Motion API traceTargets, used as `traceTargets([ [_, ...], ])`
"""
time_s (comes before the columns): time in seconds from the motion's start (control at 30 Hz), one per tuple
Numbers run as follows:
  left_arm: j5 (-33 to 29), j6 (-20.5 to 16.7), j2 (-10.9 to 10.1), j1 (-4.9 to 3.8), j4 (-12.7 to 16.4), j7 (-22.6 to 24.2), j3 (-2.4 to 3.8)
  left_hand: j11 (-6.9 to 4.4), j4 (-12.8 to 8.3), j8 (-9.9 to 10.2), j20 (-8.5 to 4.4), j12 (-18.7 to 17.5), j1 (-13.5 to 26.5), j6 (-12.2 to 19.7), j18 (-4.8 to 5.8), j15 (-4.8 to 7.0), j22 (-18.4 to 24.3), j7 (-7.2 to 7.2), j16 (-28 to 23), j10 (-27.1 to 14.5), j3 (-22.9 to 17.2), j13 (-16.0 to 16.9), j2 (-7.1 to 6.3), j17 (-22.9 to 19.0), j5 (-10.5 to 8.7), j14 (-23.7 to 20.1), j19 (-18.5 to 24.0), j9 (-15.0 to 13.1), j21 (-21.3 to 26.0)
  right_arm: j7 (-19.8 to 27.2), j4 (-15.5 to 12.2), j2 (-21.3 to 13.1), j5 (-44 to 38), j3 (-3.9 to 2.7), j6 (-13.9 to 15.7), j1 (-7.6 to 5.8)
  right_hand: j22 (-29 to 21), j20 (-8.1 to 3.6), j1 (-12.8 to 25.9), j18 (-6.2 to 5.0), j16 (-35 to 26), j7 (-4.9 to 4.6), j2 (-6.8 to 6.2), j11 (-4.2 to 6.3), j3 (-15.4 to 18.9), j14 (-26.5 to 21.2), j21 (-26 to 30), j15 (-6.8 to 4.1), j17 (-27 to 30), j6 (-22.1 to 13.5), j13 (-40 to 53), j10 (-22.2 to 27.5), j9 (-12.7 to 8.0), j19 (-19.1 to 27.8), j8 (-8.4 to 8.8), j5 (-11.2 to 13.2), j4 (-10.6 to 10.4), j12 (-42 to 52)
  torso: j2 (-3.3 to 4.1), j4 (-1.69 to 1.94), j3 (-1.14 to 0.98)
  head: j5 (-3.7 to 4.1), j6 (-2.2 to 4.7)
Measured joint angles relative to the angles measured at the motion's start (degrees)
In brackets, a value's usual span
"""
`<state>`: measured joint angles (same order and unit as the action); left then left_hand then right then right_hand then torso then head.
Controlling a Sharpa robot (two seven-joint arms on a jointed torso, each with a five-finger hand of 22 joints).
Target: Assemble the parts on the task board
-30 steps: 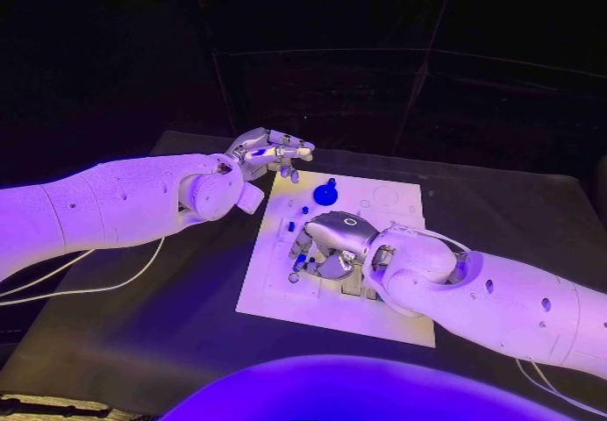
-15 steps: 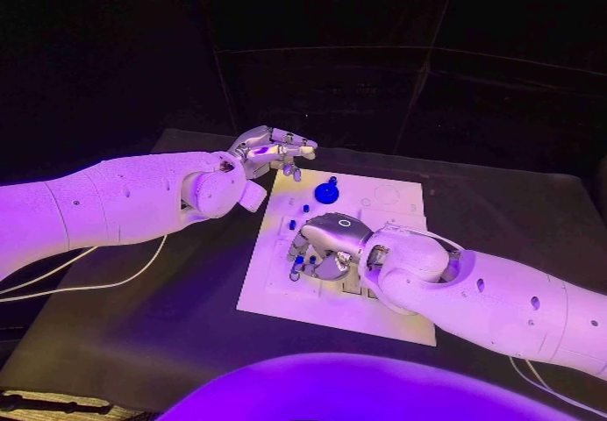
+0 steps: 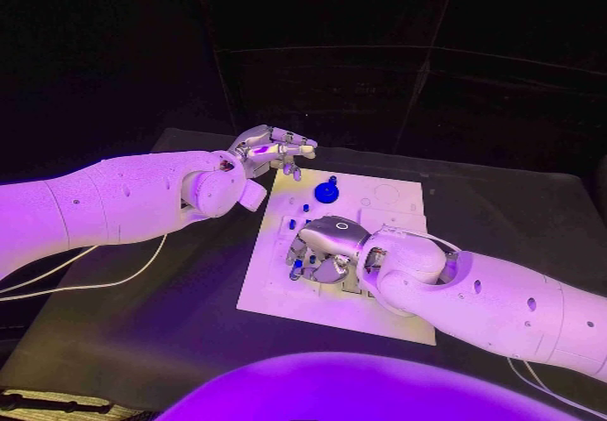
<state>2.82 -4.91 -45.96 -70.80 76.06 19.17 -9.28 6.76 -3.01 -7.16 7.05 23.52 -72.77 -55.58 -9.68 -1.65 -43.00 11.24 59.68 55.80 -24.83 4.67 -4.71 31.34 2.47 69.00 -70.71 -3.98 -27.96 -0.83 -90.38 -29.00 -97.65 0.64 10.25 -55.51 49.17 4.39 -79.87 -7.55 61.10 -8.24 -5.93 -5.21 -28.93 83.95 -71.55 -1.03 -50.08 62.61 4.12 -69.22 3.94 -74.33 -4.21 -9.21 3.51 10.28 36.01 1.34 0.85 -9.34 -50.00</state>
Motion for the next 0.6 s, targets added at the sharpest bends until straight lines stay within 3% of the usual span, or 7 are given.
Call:
traceTargets([
  [0.27, 0.0, 0.0, 0.0, 0.00, 0.0, 0.0, 0.00, 0.00, 0.0, 0.0, 0.00, 0.0, 0.0, 0.0, 0.00, 0.00, 0.0, 0.00, 0.0, 0.0, 0.0, 0.0, 0.00, 0.0, 0.00, 0.0, 0.0, 0.0, 0.0, -0.3, 0.7, 0.5, -0.5, 0.58, -0.4, 0.10, 0.0, 0.00, 0.0, -0.01, 0.0, 0.00, -0.01, 0.00, 0.0, 0.0, 0.0, 0.00, 0.0, 0.0, 0.0, 0.0, 0.0, 0.0, 0.00, 0.0, 0.0, -0.3, -0.01, 0.00, 0.00, -0.08, -0.01],
  [0.6, 0.0, 0.0, 0.0, 0.00, 0.0, 0.0, 0.00, 0.00, 0.0, 0.0, 0.00, 0.0, 0.0, 0.0, 0.00, 0.00, 0.0, 0.00, 0.0, 0.0, 0.0, 0.0, 0.00, 0.0, 0.00, 0.0, 0.0, 0.0, 0.0, -1.1, 1.0, 1.0, -1.6, 0.68, -0.6, 0.17, -0.4, 0.13, 0.0, -0.01, 0.0, -0.23, -0.02, 0.00, 0.0, 0.0, 0.0, 0.00, 0.4, -0.2, 0.0, 0.0, 0.0, 0.1, 0.00, 0.0, 0.0, -0.1, 0.00, 0.00, 0.00, -0.05, -0.01],
])
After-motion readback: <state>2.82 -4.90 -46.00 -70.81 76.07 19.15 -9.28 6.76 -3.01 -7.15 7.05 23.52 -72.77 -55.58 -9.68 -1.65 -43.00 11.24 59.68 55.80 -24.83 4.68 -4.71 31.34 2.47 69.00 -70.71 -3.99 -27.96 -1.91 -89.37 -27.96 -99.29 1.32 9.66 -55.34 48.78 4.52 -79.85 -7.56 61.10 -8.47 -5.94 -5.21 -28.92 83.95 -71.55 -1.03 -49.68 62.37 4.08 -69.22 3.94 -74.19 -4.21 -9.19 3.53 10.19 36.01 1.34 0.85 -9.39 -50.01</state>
